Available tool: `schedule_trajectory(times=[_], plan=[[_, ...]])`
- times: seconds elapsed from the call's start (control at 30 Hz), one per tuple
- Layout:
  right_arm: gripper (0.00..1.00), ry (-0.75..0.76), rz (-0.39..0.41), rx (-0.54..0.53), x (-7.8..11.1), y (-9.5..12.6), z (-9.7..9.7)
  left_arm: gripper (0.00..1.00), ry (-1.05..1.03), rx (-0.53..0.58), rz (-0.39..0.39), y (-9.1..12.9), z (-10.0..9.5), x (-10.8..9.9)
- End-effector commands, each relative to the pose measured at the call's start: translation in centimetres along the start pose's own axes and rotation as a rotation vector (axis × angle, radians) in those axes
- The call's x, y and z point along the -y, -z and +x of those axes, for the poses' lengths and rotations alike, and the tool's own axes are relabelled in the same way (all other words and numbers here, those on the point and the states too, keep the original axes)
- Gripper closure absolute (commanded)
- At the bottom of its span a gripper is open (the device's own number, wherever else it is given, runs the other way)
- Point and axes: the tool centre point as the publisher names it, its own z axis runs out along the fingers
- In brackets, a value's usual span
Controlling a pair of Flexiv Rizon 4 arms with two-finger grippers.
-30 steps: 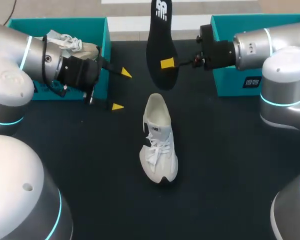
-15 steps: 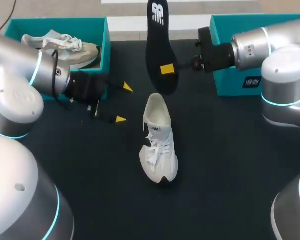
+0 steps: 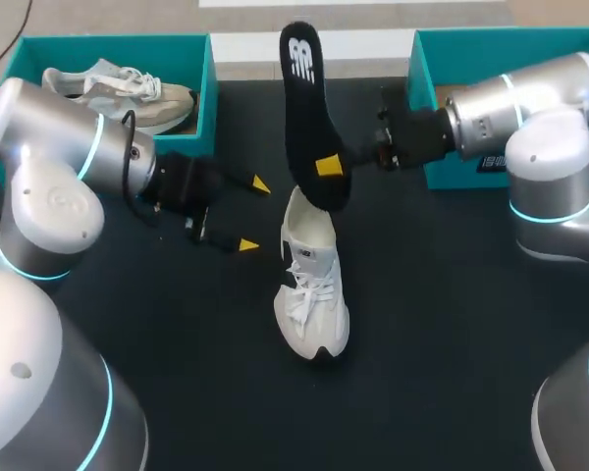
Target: Take the shoe out of the shoebox, open the shoe tongue, remove and reinsert the insole, then place the shoe into the shoebox
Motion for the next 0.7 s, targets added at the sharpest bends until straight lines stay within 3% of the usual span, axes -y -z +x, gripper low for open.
schedule_trajectory(times=[0.03, 0.53, 0.6, 0.7], plan=[[1.0, -0.008, 0.014, -0.026, -0.1, -0.8, -1.4, 0.0, 0.006, 0.008, 0.0, -1.2, 0.2, 0.0], [1.0, -0.018, 0.018, -0.018, 0.3, -1.0, -1.6, 0.0, 0.022, 0.012, 0.0, -2.3, 0.3, 0.3], [1.0, 0.003, -0.053, -0.025, 0.6, -1.4, -1.7, 0.0, 0.029, 0.023, 0.003, -2.2, 0.0, 0.4], [1.0, -0.001, -0.072, 0.0, 0.7, -1.8, -1.8, 0.0, 0.028, 0.027, 0.001, -2.1, -0.2, 0.3]])
